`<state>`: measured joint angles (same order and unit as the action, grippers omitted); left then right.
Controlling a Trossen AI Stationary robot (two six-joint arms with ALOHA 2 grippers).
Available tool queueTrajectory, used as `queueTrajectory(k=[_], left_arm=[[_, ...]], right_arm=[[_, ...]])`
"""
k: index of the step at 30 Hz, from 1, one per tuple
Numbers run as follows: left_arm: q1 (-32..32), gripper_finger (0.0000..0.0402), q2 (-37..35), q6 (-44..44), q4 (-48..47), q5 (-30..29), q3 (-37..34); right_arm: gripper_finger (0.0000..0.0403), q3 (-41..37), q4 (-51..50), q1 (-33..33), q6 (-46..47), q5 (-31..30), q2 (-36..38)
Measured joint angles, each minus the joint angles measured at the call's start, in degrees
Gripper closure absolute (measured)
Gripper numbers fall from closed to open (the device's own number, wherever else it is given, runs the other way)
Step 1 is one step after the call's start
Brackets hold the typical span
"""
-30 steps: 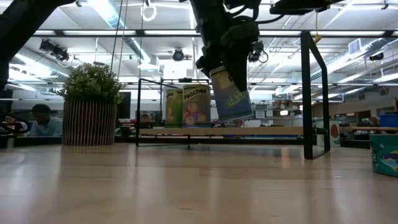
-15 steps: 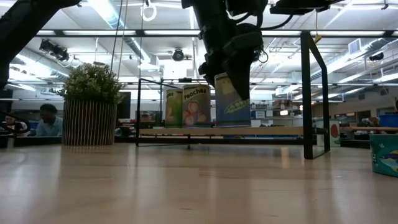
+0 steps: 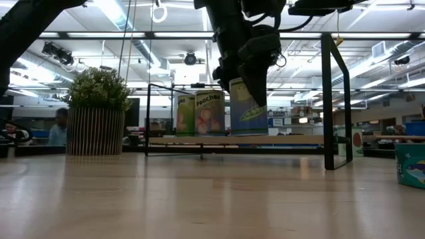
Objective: Pick and place cans onto a shelf
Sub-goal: Put the canned peas on the shelf
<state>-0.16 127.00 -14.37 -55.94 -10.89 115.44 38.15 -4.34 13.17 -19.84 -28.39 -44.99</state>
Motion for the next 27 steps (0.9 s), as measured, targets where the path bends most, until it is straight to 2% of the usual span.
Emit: queueTrajectory(k=[20, 27], left_arm=[[-0.1, 0.0062, 0.0, 0.1, 1.5, -1.1, 0.0], [-0.1, 0.0047, 0.0, 0.1, 2.0, -1.4, 0.0]], right_arm=[[0.0030, 0.0, -0.1, 0.0, 0.0, 0.0, 0.0], [0.0030, 0.0, -0.1, 0.0, 0.0, 0.0, 0.0]])
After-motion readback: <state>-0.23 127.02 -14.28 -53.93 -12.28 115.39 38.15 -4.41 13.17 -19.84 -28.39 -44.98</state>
